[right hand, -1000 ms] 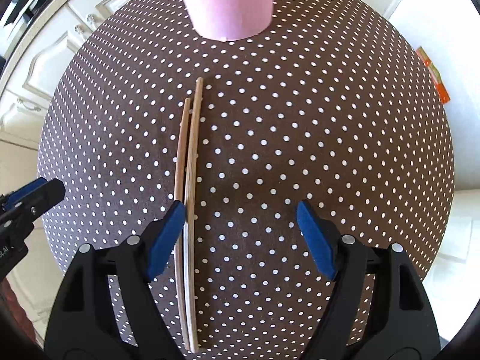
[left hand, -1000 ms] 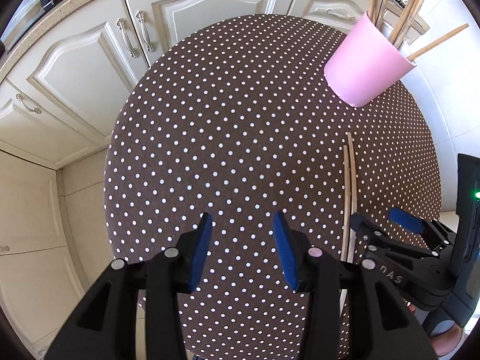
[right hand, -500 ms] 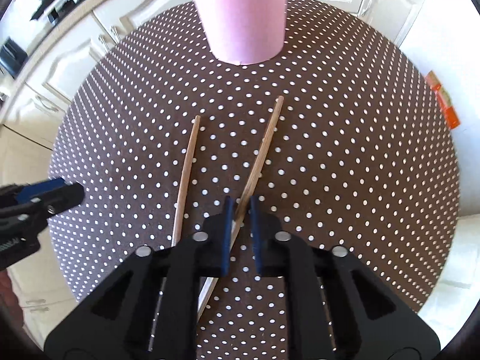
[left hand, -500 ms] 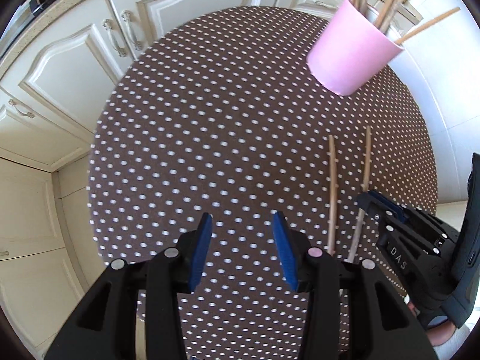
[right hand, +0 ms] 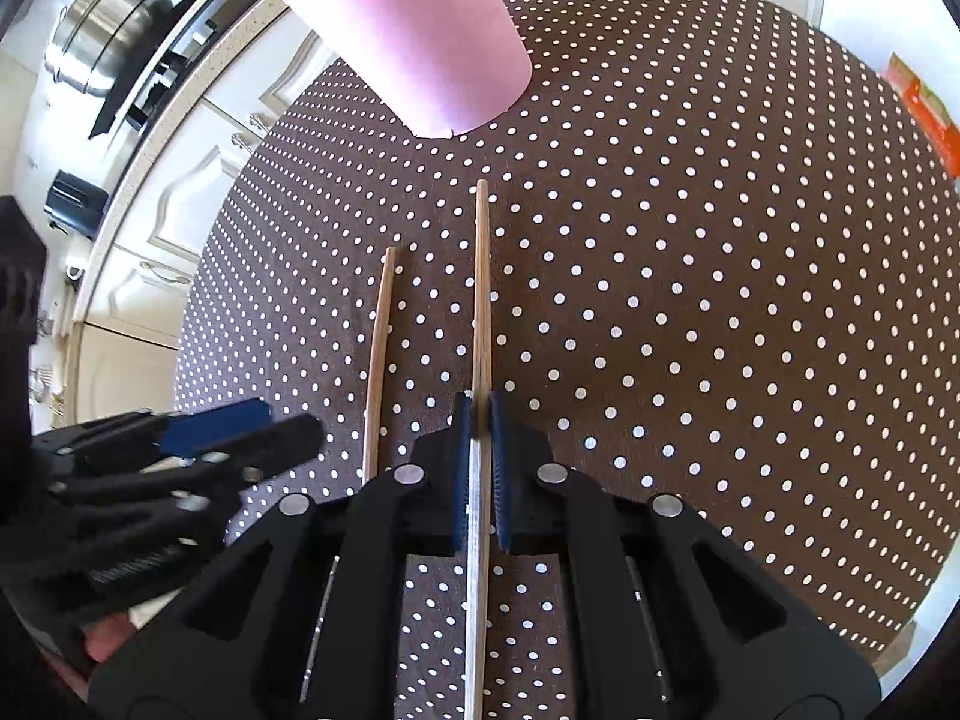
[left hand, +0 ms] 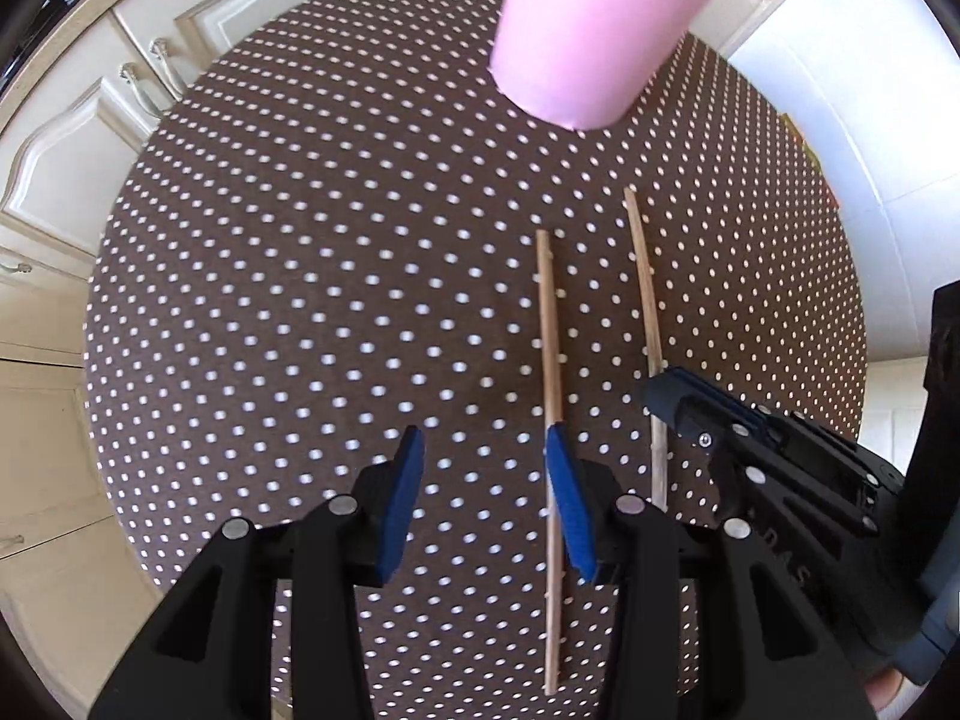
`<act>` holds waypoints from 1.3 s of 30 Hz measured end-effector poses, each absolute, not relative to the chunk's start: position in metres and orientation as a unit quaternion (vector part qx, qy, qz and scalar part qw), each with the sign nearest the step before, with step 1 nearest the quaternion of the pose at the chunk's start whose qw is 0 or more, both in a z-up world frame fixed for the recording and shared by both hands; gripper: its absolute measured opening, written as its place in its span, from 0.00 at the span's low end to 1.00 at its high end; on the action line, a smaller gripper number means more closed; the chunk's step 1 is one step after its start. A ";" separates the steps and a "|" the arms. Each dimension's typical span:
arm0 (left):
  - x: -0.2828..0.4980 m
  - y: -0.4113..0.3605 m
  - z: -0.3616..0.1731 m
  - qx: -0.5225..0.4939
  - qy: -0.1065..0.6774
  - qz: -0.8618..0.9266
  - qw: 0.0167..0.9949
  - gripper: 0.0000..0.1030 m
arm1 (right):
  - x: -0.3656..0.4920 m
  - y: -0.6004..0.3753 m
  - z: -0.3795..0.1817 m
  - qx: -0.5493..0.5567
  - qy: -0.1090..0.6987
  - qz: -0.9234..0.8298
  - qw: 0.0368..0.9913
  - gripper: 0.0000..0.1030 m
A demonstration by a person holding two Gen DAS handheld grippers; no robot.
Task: Organize utensils
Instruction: 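Lower both grippers onto the last two chopsticks and close the right gripper on one, then close the left gripper on the other chopstick while the right gripper holds its own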
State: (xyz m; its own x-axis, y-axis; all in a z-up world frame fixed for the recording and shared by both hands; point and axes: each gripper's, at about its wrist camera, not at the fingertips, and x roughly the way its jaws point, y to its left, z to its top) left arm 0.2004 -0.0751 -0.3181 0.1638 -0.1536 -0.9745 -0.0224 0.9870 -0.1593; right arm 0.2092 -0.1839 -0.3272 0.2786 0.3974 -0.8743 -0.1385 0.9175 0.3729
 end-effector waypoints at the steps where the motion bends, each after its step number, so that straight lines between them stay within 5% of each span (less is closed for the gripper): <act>1: 0.202 -0.080 -0.321 -0.068 0.648 -0.043 0.758 0.41 | 0.217 -0.193 -0.325 0.118 0.577 0.172 0.790 0.06; 16: 0.241 -0.133 -0.329 -0.030 0.647 -0.019 0.762 0.40 | 0.211 -0.231 -0.324 0.166 0.578 0.189 0.776 0.06; 23: 0.248 -0.143 -0.332 -0.038 0.646 -0.008 0.763 0.06 | 0.213 -0.228 -0.324 0.164 0.578 0.188 0.777 0.06; 39: 0.245 -0.094 -0.308 -0.095 0.601 -0.025 0.793 0.06 | 0.220 -0.220 -0.308 0.159 0.569 0.170 0.789 0.07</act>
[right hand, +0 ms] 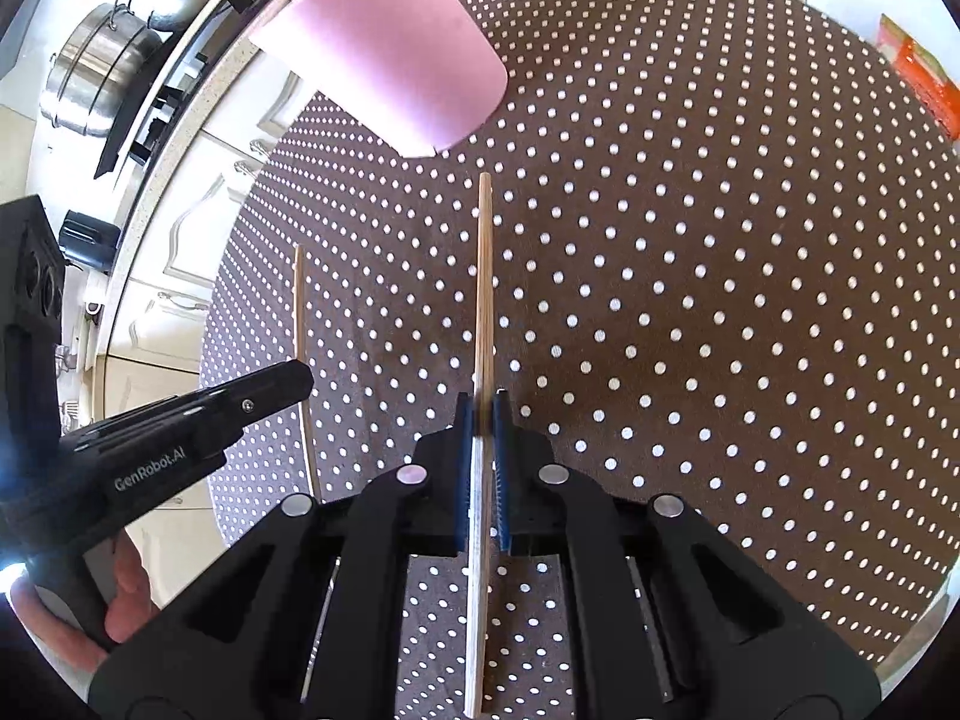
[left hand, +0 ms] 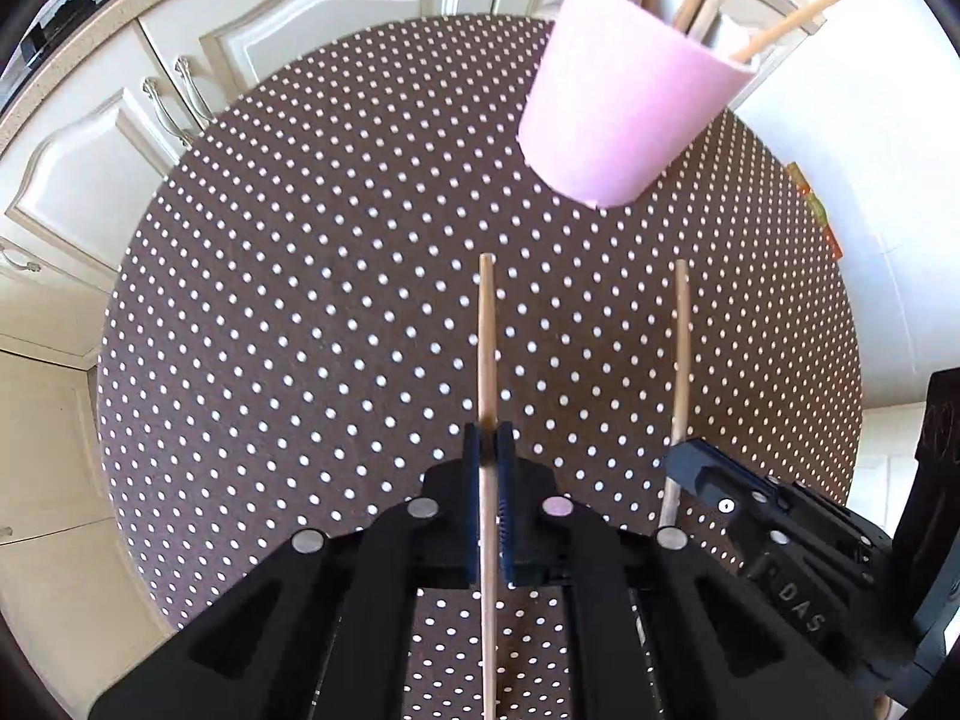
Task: Organize utensils
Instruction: 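Close the left gripper on the other chopstick while the right gripper holds its own, then lift both held chopsticks with both grippers over the pink cup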
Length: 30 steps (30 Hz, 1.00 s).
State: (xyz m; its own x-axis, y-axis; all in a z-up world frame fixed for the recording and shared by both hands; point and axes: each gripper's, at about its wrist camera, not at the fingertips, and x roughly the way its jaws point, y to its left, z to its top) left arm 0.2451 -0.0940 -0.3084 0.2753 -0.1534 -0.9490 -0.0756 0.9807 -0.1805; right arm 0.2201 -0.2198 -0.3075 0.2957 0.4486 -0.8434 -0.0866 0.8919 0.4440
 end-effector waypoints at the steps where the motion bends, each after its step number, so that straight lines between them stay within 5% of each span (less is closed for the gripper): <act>1: 0.245 -0.077 -0.305 -0.096 0.598 -0.025 0.795 0.06 | 0.220 -0.221 -0.304 0.160 0.564 0.169 0.792 0.07; 30: 0.252 -0.034 -0.133 -0.094 0.398 -0.036 0.912 0.06 | 0.218 -0.227 -0.117 0.100 0.339 0.181 0.918 0.07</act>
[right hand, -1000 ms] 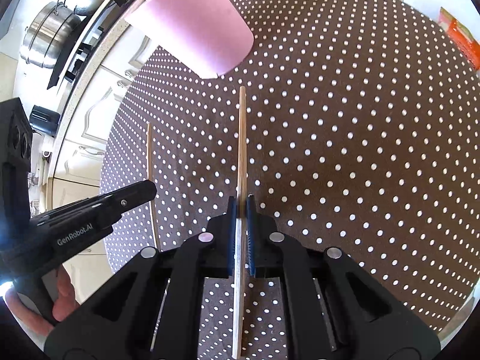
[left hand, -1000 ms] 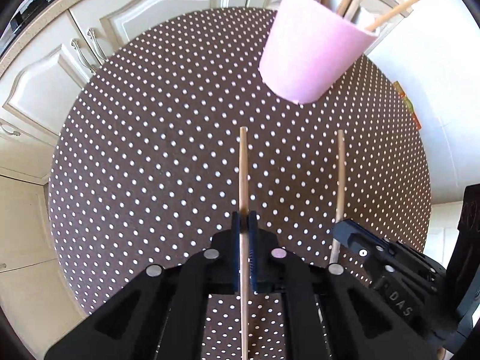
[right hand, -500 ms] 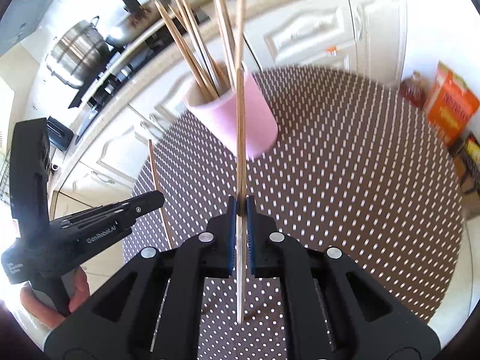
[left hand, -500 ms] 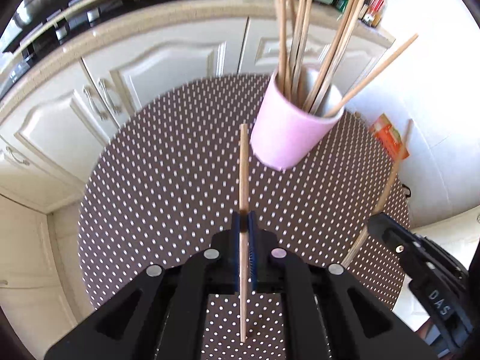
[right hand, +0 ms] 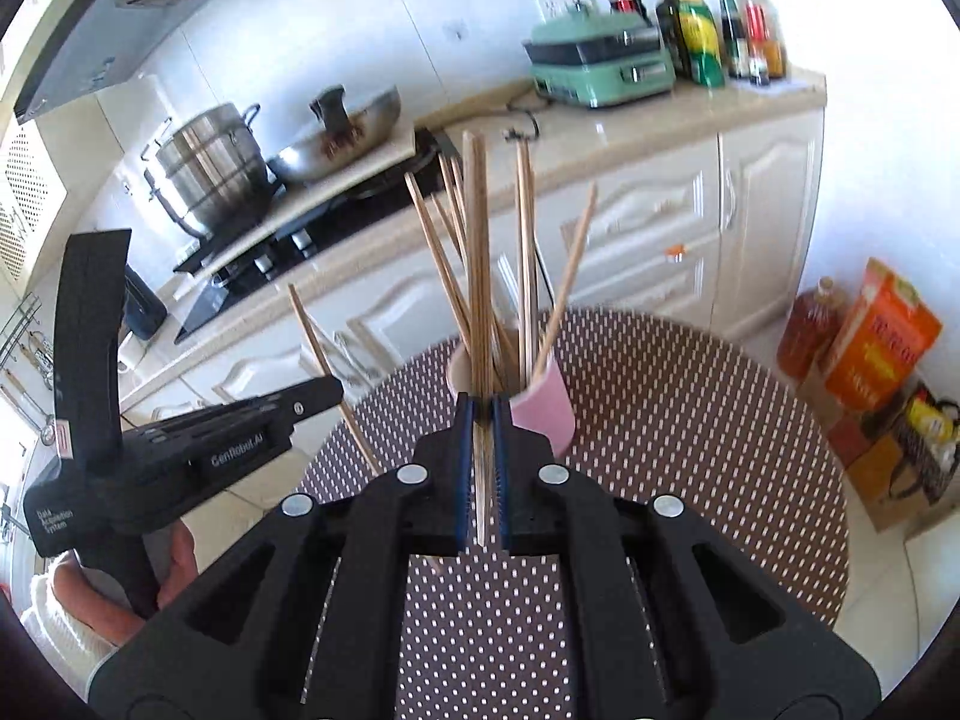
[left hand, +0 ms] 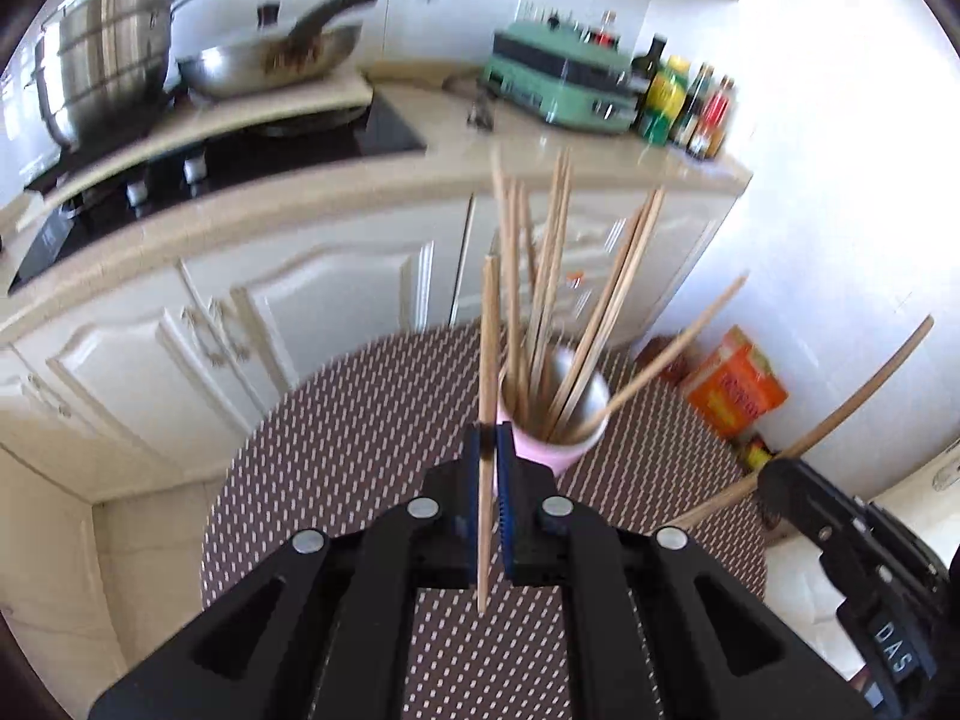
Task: Organize utensils
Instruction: 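Lift both held chopsticks with both grippers over the pink cup, then lower both held chopsticks into the pink cup and open both grippers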
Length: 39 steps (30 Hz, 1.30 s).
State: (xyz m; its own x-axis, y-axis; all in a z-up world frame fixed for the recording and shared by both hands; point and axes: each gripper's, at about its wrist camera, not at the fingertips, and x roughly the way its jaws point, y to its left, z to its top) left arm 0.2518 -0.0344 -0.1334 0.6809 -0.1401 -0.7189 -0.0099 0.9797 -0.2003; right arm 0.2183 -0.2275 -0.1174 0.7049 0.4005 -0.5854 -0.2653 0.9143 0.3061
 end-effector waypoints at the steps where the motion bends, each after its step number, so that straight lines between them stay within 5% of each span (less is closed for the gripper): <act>1: 0.254 -0.033 -0.123 -0.095 0.384 -0.037 0.918 0.06 | 0.220 -0.228 -0.110 0.097 0.333 0.182 0.920 0.07; 19: 0.268 -0.056 -0.029 -0.048 0.308 -0.036 0.949 0.06 | 0.251 -0.228 -0.048 0.083 0.276 0.172 0.942 0.07; 39: 0.325 -0.062 -0.112 -0.041 0.410 -0.050 0.910 0.06 | 0.304 -0.216 -0.114 0.087 0.352 0.156 0.919 0.07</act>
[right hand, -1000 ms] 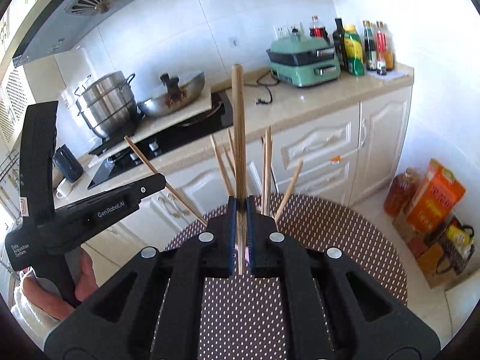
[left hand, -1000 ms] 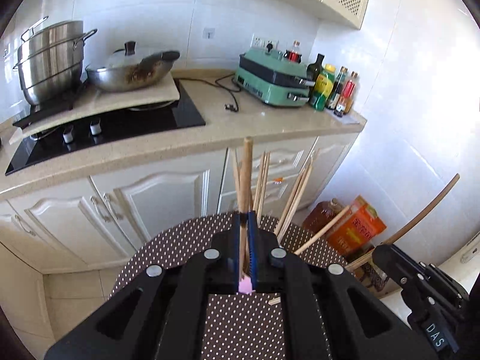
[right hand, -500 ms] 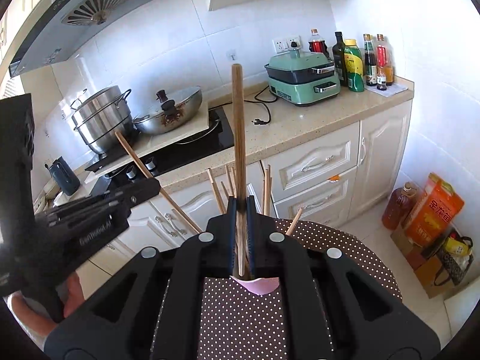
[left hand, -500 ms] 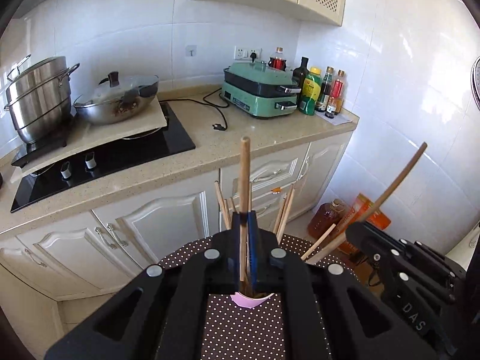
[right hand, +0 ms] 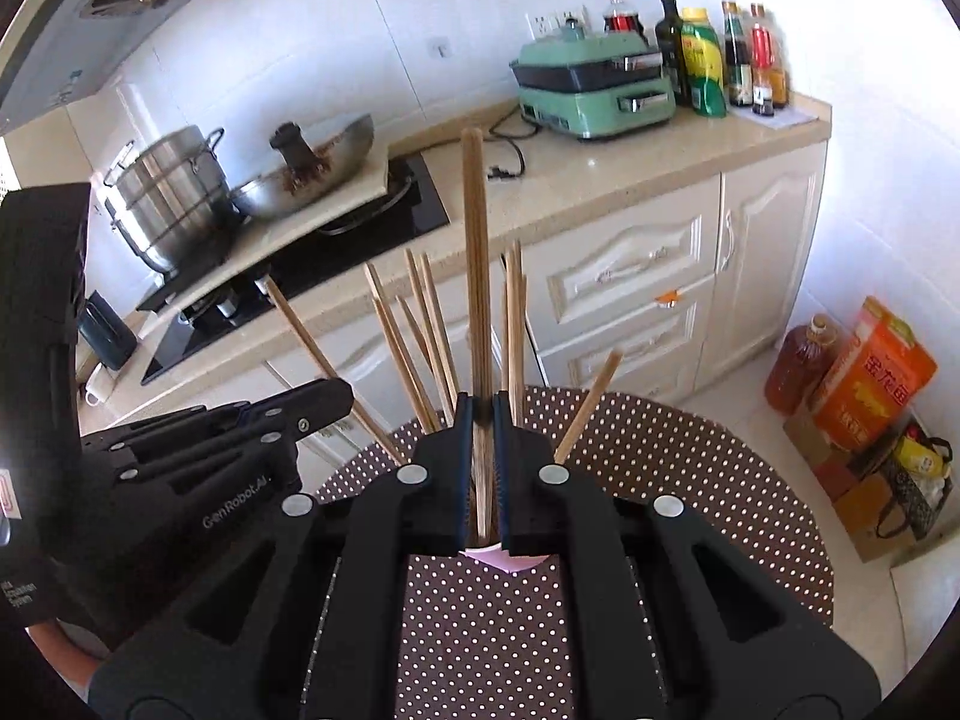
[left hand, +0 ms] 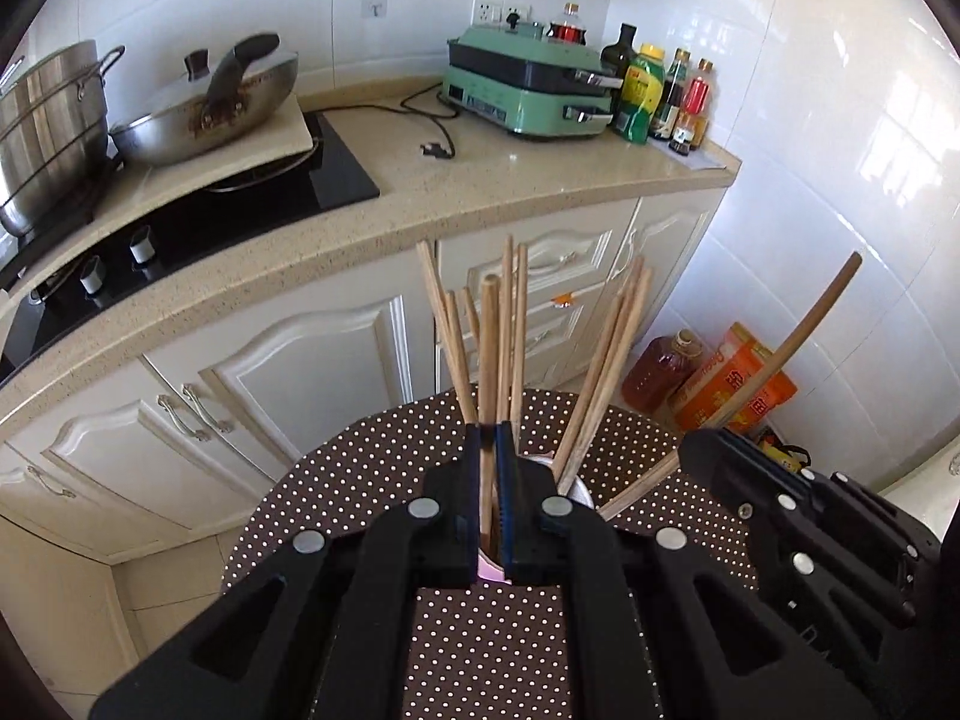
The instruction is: Organize utensils
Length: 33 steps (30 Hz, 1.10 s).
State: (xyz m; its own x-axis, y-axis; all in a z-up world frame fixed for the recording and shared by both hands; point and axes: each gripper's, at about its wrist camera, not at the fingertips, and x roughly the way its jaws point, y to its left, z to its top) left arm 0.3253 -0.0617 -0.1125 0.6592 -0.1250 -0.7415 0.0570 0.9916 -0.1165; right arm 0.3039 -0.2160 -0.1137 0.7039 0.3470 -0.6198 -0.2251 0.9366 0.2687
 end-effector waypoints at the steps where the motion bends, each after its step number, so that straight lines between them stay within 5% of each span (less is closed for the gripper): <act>1: 0.328 -0.061 -0.117 -0.043 0.414 -0.050 0.908 0.06 | 0.306 -0.215 -0.117 0.083 0.357 0.156 0.917 0.07; 19: 0.344 -0.036 -0.182 -0.089 0.454 -0.042 0.886 0.07 | 0.334 -0.204 -0.167 0.078 0.425 0.160 0.888 0.07; 22: 0.340 -0.036 -0.179 -0.072 0.449 -0.039 0.890 0.27 | 0.335 -0.205 -0.168 0.086 0.435 0.160 0.882 0.09; 24: 0.334 -0.035 -0.172 -0.059 0.435 -0.039 0.898 0.30 | 0.336 -0.208 -0.169 0.103 0.450 0.158 0.873 0.23; 26: 0.329 -0.035 -0.167 -0.051 0.430 -0.033 0.901 0.32 | 0.331 -0.211 -0.168 0.127 0.447 0.168 0.869 0.56; 33: 0.303 -0.023 -0.149 -0.049 0.411 -0.029 0.910 0.36 | 0.309 -0.216 -0.158 0.132 0.437 0.159 0.876 0.58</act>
